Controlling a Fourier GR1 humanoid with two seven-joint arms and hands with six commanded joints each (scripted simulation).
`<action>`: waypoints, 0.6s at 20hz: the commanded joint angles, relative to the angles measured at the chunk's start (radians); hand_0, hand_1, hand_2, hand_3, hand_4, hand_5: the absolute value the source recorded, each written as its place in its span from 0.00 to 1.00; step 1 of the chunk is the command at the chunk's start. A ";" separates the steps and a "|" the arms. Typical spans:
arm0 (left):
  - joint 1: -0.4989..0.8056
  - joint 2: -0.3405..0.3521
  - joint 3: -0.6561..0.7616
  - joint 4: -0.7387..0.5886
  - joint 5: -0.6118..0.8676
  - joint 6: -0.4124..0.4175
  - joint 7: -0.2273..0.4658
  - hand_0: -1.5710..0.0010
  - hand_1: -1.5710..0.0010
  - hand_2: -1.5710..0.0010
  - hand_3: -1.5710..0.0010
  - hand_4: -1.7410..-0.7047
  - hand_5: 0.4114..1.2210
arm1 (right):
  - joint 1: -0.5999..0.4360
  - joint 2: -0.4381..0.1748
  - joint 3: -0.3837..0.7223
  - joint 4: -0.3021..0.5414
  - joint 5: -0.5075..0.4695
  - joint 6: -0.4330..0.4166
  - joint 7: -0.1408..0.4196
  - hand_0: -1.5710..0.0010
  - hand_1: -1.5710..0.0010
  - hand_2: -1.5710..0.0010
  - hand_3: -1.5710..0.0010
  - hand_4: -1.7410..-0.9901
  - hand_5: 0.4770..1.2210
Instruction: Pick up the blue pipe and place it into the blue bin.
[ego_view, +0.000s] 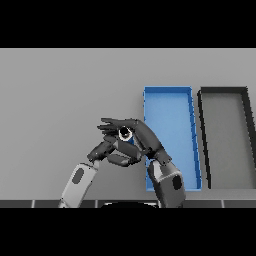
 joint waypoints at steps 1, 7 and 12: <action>0.000 -0.005 -0.002 -0.001 0.003 0.000 0.001 0.99 0.99 0.99 0.99 0.80 0.05 | -0.016 -0.006 -0.020 0.017 -0.027 -0.001 0.003 0.00 0.00 0.00 0.00 0.00 1.00; 0.006 -0.007 0.001 -0.015 0.009 0.002 0.026 1.00 1.00 1.00 1.00 0.81 0.03 | -0.340 -0.278 -0.213 0.052 -0.225 -0.197 -0.001 0.00 0.00 0.00 0.00 0.00 1.00; 0.003 0.013 0.011 -0.005 0.009 -0.007 0.022 1.00 1.00 1.00 1.00 0.82 0.01 | -0.400 -0.642 -0.293 0.124 -0.381 -0.415 0.002 0.00 0.00 0.00 0.00 0.00 1.00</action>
